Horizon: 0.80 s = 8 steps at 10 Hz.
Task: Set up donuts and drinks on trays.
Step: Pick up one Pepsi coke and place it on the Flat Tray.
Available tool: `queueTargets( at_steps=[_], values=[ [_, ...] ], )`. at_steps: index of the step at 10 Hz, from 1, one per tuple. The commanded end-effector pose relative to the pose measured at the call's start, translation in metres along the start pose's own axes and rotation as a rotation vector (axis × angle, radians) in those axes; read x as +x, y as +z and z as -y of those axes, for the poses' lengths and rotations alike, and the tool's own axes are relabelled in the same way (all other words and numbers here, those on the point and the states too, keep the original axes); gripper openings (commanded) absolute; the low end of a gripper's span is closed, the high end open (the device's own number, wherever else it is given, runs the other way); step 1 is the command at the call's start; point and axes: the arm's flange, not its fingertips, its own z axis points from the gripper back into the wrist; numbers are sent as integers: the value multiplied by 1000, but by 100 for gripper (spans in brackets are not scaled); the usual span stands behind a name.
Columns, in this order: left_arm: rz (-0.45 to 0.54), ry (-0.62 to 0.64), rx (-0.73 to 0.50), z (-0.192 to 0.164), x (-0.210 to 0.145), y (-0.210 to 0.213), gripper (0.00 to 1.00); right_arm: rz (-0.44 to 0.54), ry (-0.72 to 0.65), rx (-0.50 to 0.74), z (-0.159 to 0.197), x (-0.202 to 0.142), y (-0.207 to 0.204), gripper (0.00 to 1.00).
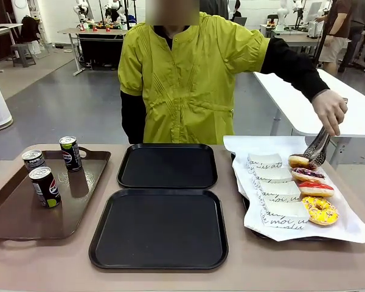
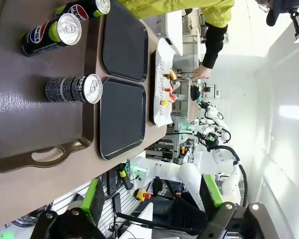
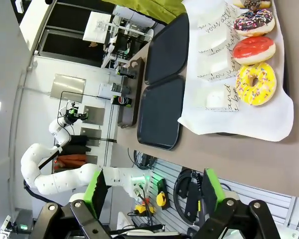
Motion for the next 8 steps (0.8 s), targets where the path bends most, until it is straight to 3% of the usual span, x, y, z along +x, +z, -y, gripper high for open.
queueTargets(
  at_steps=[1, 8],
  values=[
    [16, 18, 5, 1, 0, -1, 100, 2, 5, 9, 1, -1, 1, 100],
    [16, 18, 5, 1, 0, -1, 100, 2, 5, 9, 1, -1, 1, 100]
  ],
)
